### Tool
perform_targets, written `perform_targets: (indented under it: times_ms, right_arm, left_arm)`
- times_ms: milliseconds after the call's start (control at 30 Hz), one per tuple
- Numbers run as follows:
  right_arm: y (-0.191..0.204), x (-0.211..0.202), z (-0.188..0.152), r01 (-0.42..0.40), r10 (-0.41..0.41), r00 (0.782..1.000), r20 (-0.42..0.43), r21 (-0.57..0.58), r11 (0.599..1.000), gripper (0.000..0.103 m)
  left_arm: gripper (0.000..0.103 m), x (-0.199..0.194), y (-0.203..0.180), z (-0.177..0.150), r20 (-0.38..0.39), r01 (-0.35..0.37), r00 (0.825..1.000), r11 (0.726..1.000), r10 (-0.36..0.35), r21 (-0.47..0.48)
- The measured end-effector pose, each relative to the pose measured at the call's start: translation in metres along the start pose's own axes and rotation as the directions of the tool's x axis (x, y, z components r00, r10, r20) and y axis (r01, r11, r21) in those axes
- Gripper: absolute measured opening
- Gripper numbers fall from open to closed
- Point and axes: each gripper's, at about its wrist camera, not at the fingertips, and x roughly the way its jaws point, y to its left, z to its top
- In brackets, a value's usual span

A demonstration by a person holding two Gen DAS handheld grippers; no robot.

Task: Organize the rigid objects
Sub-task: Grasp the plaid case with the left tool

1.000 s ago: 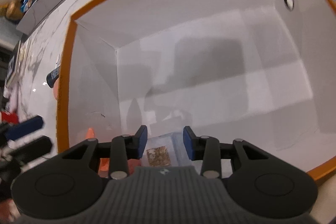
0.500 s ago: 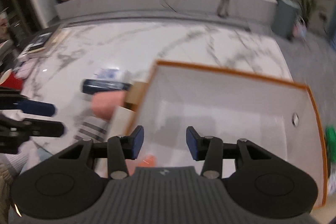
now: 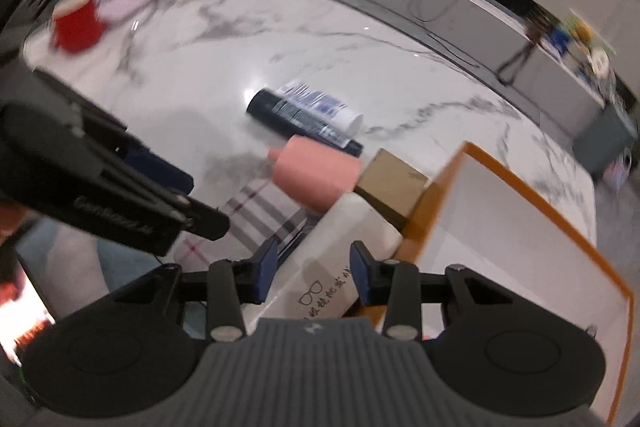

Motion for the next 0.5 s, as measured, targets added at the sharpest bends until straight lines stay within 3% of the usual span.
perform_targets:
  times_ms: [233, 500]
  right_arm:
    - [0.024, 0.029, -0.001, 0.044, -0.052, 0.998, -0.036, -0.191, 0.981, 0.033]
    - [0.027, 0.047, -0.006, 0.029, -0.044, 0.997, -0.070, -0.208, 0.978, 0.035]
  left_arm:
    - [0.064, 0.017, 0.013, -0.003, -0.033, 0.033, 0.999, 0.996, -0.036, -0.086]
    - [0.065, 0.039, 0.022, -0.008, -0.071, 0.083, 0.993, 0.983, -0.096, -0.163]
